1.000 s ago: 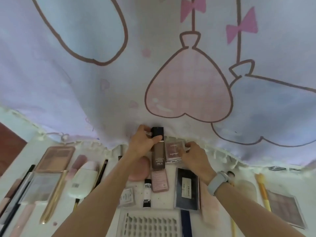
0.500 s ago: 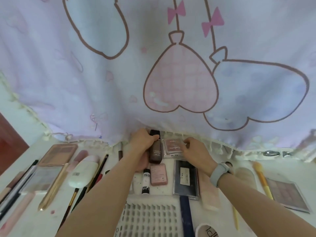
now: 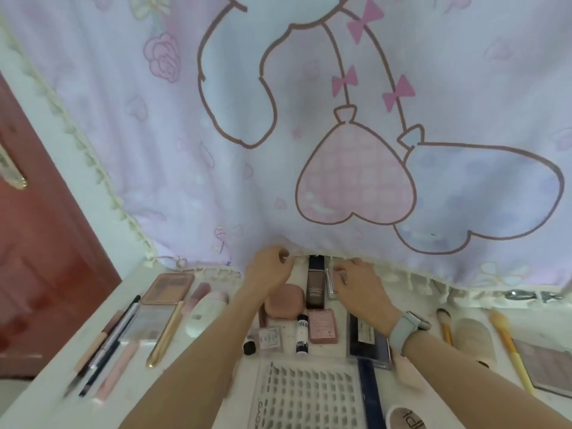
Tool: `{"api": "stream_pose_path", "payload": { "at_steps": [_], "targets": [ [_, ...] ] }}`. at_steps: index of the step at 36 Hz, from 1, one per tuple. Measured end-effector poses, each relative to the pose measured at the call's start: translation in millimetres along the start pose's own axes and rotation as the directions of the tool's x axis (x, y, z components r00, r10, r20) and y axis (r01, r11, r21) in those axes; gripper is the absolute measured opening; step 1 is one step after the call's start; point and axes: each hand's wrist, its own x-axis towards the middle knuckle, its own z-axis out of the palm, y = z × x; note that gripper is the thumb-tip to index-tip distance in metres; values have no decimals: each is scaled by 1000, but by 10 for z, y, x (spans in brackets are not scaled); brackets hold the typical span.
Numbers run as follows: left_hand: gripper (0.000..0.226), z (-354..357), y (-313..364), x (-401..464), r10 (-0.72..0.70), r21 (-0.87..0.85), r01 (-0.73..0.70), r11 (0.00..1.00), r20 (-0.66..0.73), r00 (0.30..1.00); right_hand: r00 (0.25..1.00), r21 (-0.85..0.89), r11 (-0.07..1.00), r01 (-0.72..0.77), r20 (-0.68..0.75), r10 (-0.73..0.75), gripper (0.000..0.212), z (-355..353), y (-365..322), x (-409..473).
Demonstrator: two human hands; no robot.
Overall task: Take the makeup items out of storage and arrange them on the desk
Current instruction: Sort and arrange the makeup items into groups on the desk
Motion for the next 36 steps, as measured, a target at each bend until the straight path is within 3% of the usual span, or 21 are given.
{"api": "stream_pose_path", "payload": {
  "at_steps": [7, 13, 16, 18, 23, 30, 34, 36],
  "targets": [
    [25, -455, -190, -653, 30, -40, -35, 999, -121, 992, 979, 80, 982, 171, 96, -179, 30, 12, -539, -224],
    [26, -731, -608, -1196, -56, -50, 47, 998, -200, 978, 938, 164, 963, 215, 239, -250, 30, 184, -905, -512],
    [27, -850, -841, -1436, -96, -77, 78, 994, -262, 960, 916, 3, 958, 287, 292, -275, 30, 322, -1082, -550],
    [24, -940, -1001, -1590, -142, -47, 134, 990, -293, 945, 913, -38, 941, 335, 261, -314, 30, 396, -1221, -570],
    [28, -1142, -1449, -1859, -241, -8, 255, 967, -350, 905, 853, 186, 919, 347, 346, -392, 34, 666, -1597, -532],
    [31, -1260, -2127, -1878, -385, 55, 450, 891, -435, 814, 831, 138, 905, 403, 359, -425, 17, 1242, -1982, -83],
    [40, -1346, -2486, -1776, -451, 66, 540, 839, -471, 758, 820, 81, 893, 443, 367, -440, 48, 1513, -2107, 210],
    [42, -1404, -2662, -1708, -493, 65, 582, 810, -461, 738, 825, 33, 901, 433, 387, -411, 50, 1641, -2175, 351]
  ]
}}
